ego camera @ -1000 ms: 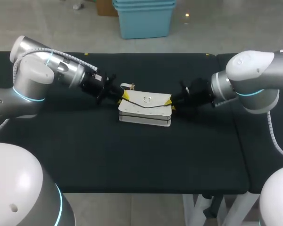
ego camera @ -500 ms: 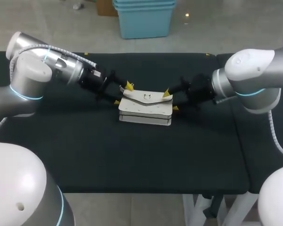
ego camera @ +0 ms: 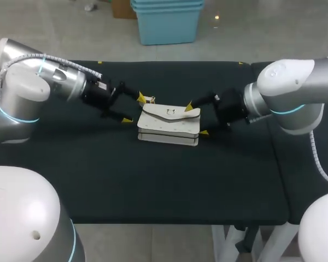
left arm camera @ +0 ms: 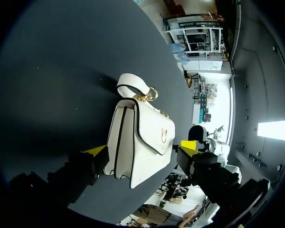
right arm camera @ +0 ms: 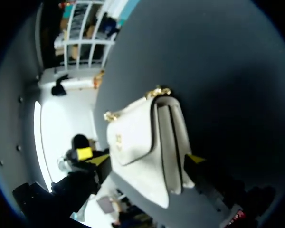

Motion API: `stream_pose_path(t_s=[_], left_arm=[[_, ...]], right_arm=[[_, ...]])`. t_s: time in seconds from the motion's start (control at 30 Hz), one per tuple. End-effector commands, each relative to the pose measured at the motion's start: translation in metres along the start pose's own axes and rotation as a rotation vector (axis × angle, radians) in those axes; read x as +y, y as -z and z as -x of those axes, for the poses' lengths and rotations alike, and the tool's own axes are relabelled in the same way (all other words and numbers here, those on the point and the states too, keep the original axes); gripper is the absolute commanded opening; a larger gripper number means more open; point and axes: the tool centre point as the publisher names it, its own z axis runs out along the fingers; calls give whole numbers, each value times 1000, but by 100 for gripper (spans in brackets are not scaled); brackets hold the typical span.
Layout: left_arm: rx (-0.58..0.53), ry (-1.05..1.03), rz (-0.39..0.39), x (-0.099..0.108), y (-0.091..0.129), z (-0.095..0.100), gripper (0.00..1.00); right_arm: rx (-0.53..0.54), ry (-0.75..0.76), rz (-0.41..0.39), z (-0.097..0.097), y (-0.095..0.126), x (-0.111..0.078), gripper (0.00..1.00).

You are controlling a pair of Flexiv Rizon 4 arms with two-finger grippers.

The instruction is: Pick up the bag, open it, inspect its contents, close it, and place it on the opposite side

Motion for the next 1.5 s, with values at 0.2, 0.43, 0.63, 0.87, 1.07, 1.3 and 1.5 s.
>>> stream_pose_path(t_s=[0.2, 0.43, 0.63, 0.87, 1.07, 1.3, 1.5], left_arm=[[-50, 38, -82, 4, 27, 2, 100], [-87, 75, -111, -3, 37, 7, 100], [-125, 94, -91, -11, 48, 11, 100], [-165, 117, -94, -18, 51, 18, 100], [-189, 119, -77, -24, 53, 21, 100], [-238, 99, -54, -28, 54, 23, 100], [-281, 84, -40, -32, 59, 24, 100]], right_arm=[[-108, 2, 46, 3, 15, -6, 100], [-87, 9, 49, 0, 17, -12, 100], [-100, 19, 20, 1, 7, -13, 33], [-111, 10, 0, 7, -1, -12, 0], [-129, -17, -14, 18, -8, -5, 0], [-139, -38, -14, 29, -6, 1, 0], [-145, -47, 0, 34, 0, 7, 0]])
